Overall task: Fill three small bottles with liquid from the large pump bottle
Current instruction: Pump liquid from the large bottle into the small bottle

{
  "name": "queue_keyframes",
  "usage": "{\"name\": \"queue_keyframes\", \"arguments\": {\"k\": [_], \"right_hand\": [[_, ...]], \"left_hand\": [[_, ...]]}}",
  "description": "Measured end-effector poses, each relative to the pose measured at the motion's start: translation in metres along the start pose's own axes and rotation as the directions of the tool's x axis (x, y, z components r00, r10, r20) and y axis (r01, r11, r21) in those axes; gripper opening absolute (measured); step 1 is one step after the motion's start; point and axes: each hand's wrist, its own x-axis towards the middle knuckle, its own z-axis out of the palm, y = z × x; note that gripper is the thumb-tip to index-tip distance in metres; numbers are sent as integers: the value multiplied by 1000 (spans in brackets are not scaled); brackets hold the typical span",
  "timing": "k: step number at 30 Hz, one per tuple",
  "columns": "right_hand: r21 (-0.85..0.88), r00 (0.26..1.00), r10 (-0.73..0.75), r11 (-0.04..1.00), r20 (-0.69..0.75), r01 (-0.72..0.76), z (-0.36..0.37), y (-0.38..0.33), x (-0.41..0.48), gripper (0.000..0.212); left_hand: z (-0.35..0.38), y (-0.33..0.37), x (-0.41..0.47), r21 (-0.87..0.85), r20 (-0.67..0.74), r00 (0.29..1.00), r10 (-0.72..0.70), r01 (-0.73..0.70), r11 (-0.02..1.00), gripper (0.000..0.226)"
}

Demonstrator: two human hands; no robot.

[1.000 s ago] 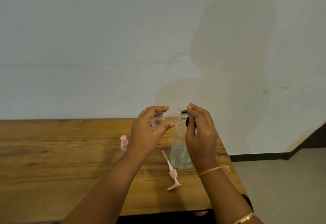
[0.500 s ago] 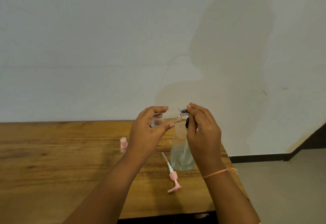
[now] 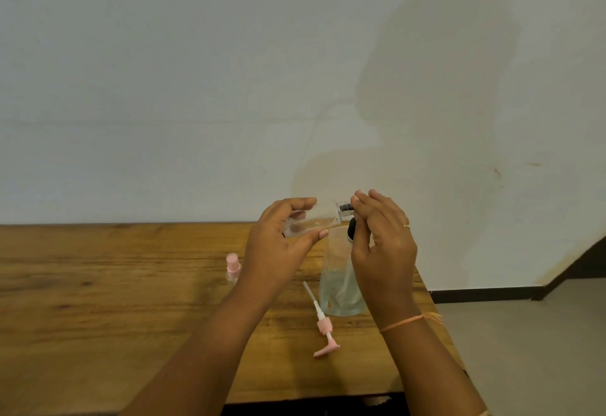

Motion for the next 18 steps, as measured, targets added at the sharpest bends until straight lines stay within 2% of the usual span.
{"name": "queue_keyframes", "arguments": {"k": [6, 12, 18], "right_hand": [[-88, 999, -29, 996, 16, 30, -7, 0, 7, 24], [-67, 1000, -11, 998, 15, 12, 1, 3, -2, 22], [-45, 999, -11, 999, 41, 13, -2, 3, 2, 29]], "left_hand": [[0, 3, 0, -6, 1, 1000, 20, -20, 1000, 39], [-3, 1, -1, -18, -7, 1000, -5, 4, 1000, 40], [-2, 4, 0, -30, 9, 999, -40, 40, 999, 40]]}}
